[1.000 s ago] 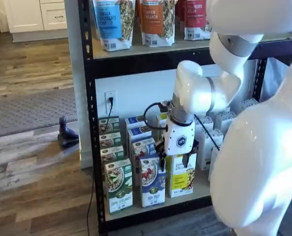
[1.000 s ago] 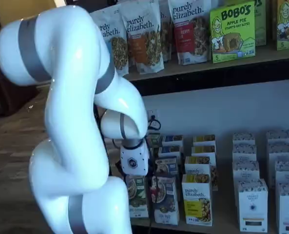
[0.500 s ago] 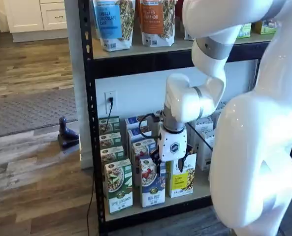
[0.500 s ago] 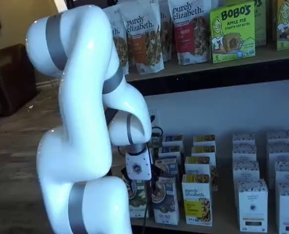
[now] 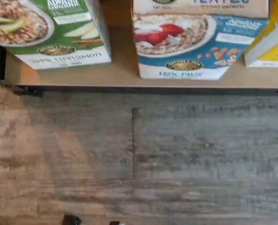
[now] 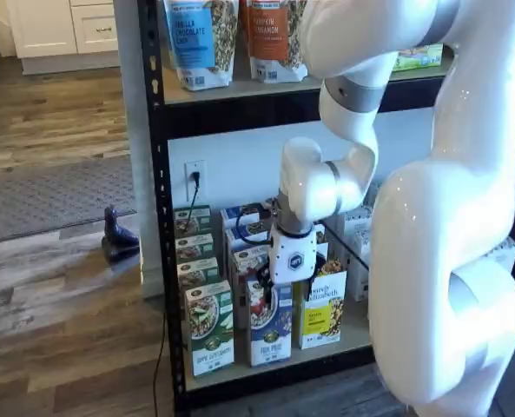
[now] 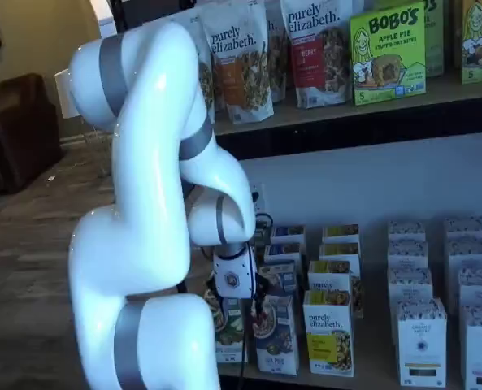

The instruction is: Pick up the blue and white box that is on the bottom shelf, the second box from the left

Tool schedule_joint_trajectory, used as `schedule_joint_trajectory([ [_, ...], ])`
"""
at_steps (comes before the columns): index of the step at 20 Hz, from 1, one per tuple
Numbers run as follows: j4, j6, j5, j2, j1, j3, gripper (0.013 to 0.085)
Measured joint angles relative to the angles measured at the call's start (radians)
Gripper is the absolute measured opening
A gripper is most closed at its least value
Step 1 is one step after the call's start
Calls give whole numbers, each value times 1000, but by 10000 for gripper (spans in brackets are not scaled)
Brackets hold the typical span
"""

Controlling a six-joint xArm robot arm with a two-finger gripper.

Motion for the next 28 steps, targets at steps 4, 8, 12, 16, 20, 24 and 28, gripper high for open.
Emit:
schedule_joint_trajectory([
  [4, 47, -32, 9, 68, 12, -84, 850],
  [8, 38, -29, 42, 148, 4, -182, 850],
  [12, 29, -43, 63, 222, -19, -270, 850],
  [16, 43, -77, 74, 287, -41, -343, 850],
  [20, 34, -89, 81, 350, -61, -409, 850],
  [24, 28, -96, 91, 408, -75, -476, 850],
  [28, 31, -107, 100, 473, -82, -559, 850],
])
